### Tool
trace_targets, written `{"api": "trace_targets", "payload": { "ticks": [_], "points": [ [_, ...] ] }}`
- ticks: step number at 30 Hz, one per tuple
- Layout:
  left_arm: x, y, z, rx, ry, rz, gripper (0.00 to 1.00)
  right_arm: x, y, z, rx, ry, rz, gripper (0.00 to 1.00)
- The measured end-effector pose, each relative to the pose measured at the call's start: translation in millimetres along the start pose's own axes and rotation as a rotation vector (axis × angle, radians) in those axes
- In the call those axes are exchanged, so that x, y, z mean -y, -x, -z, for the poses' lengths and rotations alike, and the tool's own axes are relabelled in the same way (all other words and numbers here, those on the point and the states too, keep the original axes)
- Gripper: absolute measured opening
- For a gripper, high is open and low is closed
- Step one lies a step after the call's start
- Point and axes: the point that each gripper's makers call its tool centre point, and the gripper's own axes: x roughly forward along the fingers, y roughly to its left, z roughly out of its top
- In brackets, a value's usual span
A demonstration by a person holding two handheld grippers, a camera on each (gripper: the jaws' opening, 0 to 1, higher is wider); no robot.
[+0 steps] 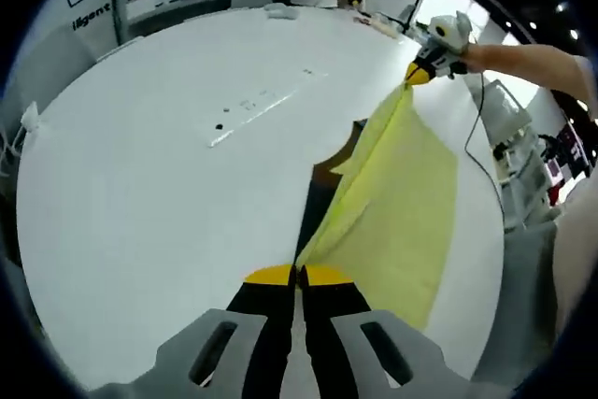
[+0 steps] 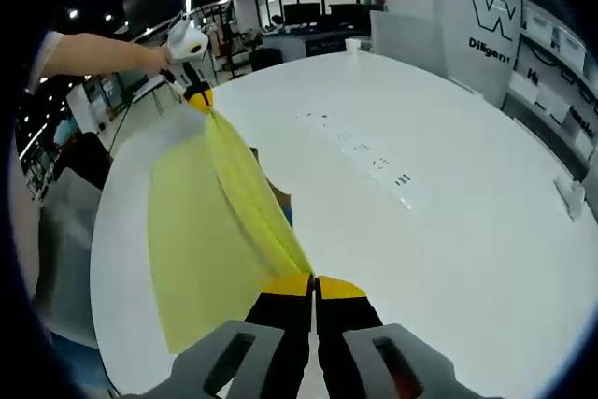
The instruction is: Fold the garment on the visible template until the final outline fits inside the template.
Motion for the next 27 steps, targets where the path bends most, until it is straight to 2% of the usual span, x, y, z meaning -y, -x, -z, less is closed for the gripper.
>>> {"api": "trace_targets", "payload": {
  "ticks": [10,15,17,20,27],
  "points": [
    [-13.7,-16,6.2,-0.008,0.097,-0.007,0.02,13,-20,3.3,-0.025,-0.038,0.01,0.0],
    [-26.8,-14,2.8,0.017,0.131,-0.061,0.0,19,-24,2.2,-0.018,-0.062,0.041,0.0],
    [-33.7,-12,2.8,0.019,0.108,-0.095,0.0,24,-24,0.9,-0.001,-0.093,0.06,0.0],
    [-29.3,-10,3.6,0.029,0.135,-0.077,0.0,23,-20,0.8,0.022,-0.096,0.069,0.0],
    [-9.7,-5,10.2,0.05,0.112,-0.051,0.01,10,-8,14.7,0.039,-0.114,0.065,0.0]
  ]
}}
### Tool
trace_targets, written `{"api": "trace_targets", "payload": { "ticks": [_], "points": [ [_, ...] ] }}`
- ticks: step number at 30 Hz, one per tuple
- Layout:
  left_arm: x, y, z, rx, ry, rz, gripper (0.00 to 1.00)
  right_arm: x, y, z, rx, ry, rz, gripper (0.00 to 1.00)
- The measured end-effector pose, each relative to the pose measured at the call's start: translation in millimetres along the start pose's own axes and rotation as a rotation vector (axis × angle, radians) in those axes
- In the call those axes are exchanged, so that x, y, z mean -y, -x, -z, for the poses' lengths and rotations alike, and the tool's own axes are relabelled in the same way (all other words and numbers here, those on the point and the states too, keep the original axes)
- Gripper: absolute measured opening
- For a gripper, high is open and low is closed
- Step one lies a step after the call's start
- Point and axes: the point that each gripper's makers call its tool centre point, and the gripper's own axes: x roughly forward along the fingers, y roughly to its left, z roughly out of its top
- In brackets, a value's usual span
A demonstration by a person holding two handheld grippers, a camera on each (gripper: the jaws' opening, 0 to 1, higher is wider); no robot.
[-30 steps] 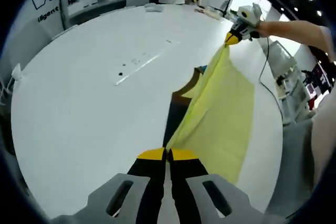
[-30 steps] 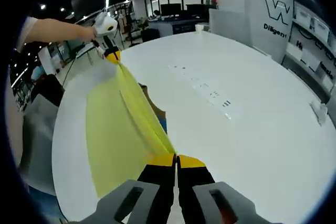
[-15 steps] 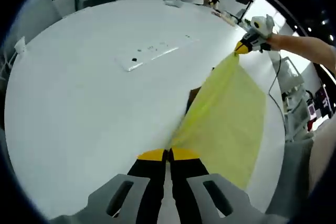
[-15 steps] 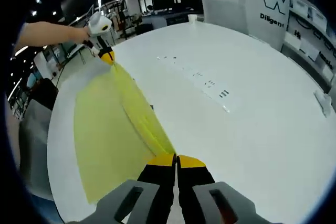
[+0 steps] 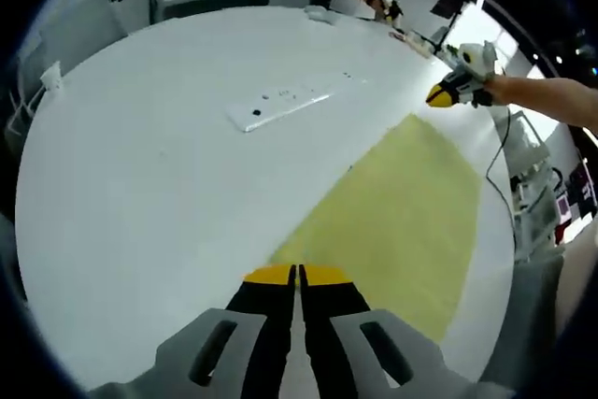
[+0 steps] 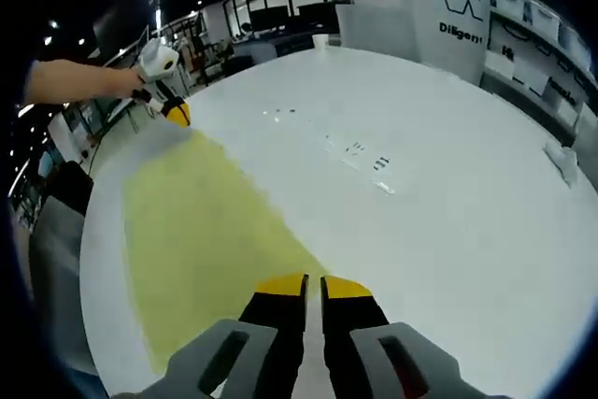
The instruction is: Fold the garment on the visible template until the final outline fits inside the template.
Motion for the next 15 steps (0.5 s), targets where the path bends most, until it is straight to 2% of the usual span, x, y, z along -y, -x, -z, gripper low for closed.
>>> {"api": "trace_targets", "payload": {
  "ticks": [9,15],
  "points": [
    [19.8,16,18.1,0.059,0.009,0.017,0.07,-31,20,20.7,0.015,0.008,-0.019,0.02],
    [39.6,27,34.0,0.104,0.017,0.024,0.15,-53,29,32.6,0.042,0.002,-0.033,0.04]
  ]
}}
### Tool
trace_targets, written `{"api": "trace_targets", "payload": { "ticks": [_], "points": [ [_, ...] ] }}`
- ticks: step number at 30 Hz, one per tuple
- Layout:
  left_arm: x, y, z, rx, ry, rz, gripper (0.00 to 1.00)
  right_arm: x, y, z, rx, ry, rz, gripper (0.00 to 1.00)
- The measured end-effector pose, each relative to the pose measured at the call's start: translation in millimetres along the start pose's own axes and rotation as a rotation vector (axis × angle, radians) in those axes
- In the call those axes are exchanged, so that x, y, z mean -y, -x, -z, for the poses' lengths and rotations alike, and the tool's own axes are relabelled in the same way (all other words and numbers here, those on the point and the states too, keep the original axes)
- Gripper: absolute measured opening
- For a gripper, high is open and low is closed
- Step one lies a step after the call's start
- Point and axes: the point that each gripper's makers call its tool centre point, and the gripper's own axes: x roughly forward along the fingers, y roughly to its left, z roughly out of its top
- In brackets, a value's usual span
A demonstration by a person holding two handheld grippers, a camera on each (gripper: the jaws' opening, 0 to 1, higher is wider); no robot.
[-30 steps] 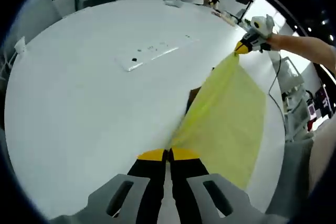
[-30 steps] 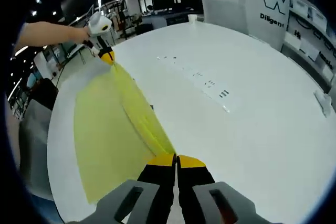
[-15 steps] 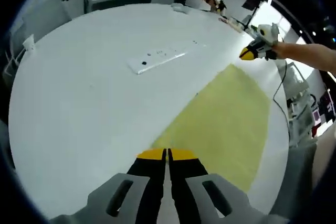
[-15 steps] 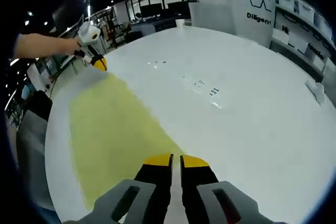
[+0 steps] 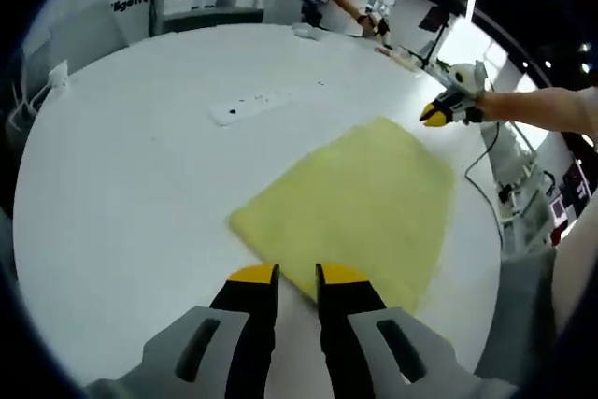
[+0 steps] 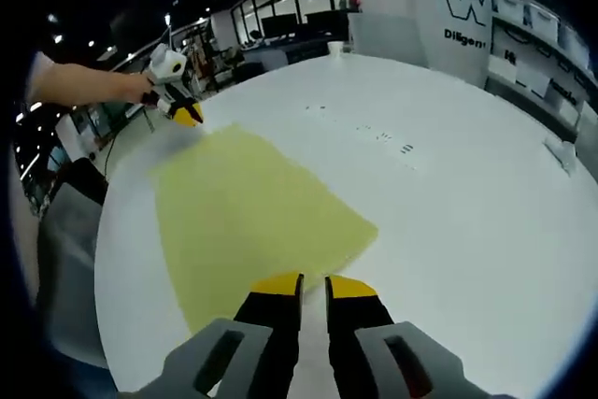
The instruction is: Fold the garment on the visible template until the final outline fits inside the template.
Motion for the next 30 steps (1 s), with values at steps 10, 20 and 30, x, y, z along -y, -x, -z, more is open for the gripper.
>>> {"api": "trace_targets", "payload": {
  "ticks": [10,20,30],
  "points": [
    [36.5,15,39.0,0.031,-0.008,0.01,0.2,-52,12,32.7,0.038,-0.013,-0.045,0.11],
    [63.7,18,66.1,0.057,-0.047,0.019,0.23,-85,23,59.7,0.062,-0.036,-0.056,0.14],
    [71.6,18,84.8,0.068,-0.03,-0.009,0.25,-98,28,72.4,0.076,-0.035,-0.057,0.17]
  ]
}}
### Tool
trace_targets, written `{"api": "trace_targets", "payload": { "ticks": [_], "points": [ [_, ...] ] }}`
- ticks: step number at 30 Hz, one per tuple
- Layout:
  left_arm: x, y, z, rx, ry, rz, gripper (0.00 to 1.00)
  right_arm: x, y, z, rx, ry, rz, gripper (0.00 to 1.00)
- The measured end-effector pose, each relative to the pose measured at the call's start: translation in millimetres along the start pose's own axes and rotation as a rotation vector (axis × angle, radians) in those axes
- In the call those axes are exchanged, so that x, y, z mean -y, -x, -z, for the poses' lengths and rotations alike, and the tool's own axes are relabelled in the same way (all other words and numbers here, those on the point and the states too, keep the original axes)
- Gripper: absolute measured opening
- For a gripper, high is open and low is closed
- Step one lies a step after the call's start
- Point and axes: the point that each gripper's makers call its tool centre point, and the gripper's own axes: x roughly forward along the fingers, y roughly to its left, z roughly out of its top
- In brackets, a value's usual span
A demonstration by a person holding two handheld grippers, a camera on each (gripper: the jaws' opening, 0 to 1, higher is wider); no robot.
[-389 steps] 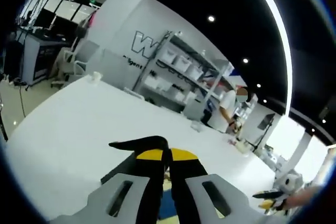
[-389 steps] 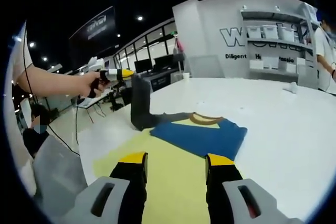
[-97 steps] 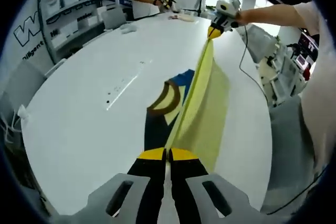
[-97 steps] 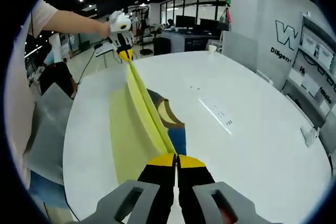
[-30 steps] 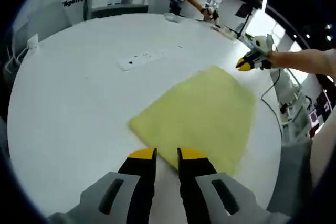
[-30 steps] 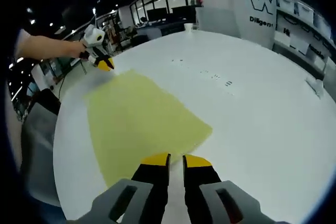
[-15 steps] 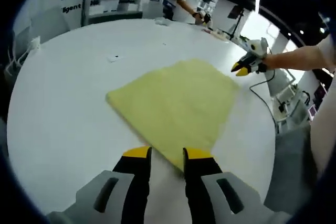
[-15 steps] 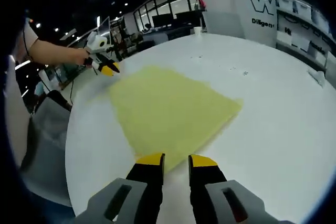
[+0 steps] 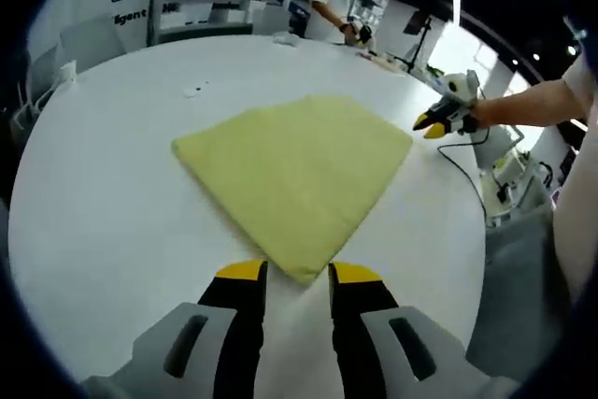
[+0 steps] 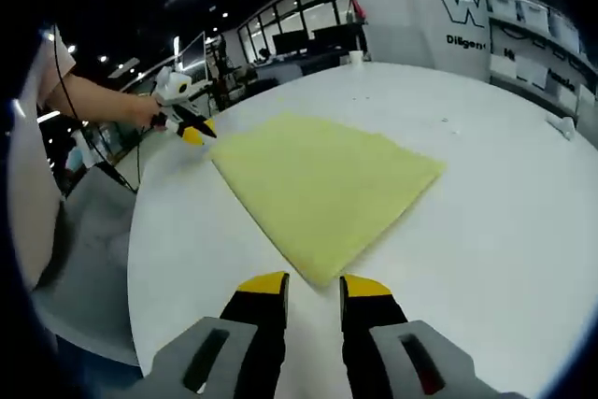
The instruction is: Fold the garment on the visible template until the final outline fits inside the template.
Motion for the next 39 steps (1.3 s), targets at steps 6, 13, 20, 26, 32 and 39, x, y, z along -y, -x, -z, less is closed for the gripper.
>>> {"api": "trace_targets", "payload": {
  "ticks": [6,13,20,26,32,39],
  "points": [
    [-2.7,-5,13.7,-0.007,0.019,-0.01,0.24,-5,-4,3.4,-0.005,0.018,-0.013,0.17],
    [-6.2,-11,22.9,-0.017,0.014,-0.031,0.22,-7,-12,3.5,-0.014,0.025,-0.021,0.18],
    [-5.7,-14,24.0,-0.003,0.024,-0.052,0.2,-6,-16,4.8,-0.021,0.031,-0.031,0.18],
    [-4.3,-20,18.7,0.011,0.045,-0.053,0.16,-3,-19,7.1,-0.03,0.035,-0.034,0.17],
    [-6.3,-23,17.3,0.015,0.057,-0.059,0.07,-4,-20,6.8,-0.036,0.045,-0.04,0.16],
    [-7.5,-23,20.8,0.0,0.034,-0.064,0.03,-4,-21,7.9,-0.04,0.057,-0.047,0.11]
  ]
}}
